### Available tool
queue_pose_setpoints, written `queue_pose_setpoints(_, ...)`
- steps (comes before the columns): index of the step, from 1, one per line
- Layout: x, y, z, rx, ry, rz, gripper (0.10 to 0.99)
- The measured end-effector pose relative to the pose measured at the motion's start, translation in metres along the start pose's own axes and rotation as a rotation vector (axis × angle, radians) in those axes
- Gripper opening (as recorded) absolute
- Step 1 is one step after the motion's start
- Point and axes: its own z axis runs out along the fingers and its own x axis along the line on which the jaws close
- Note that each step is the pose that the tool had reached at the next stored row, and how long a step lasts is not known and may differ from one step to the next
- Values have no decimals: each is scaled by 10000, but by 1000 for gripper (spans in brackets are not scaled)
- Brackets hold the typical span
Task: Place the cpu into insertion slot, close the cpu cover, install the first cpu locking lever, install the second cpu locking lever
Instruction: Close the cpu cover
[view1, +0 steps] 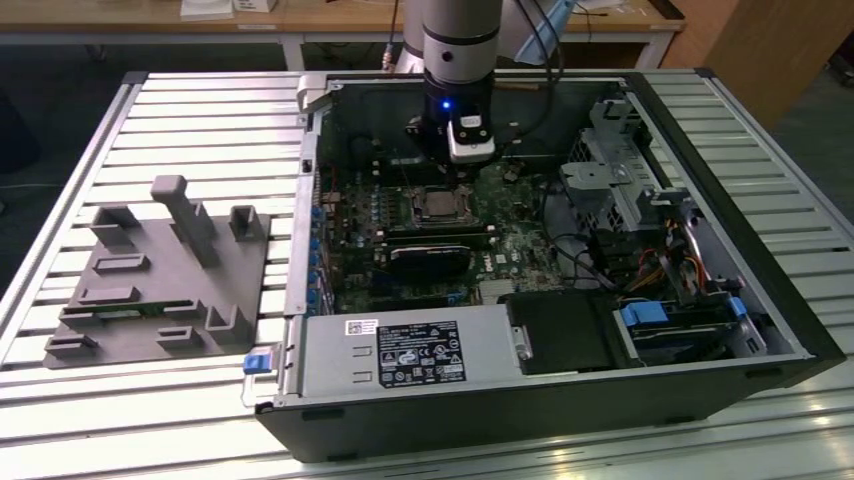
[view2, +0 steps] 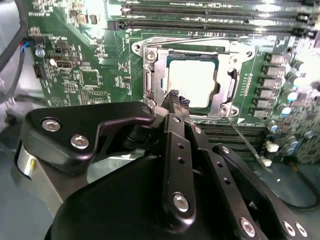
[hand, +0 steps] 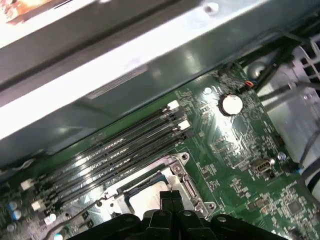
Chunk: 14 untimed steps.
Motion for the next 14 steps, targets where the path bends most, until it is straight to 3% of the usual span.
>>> queue_pose_setpoints(6,0,0,5,95,17,-926,106)
queue_pose_setpoints(14,2,-1,11,125,49,-2159,106)
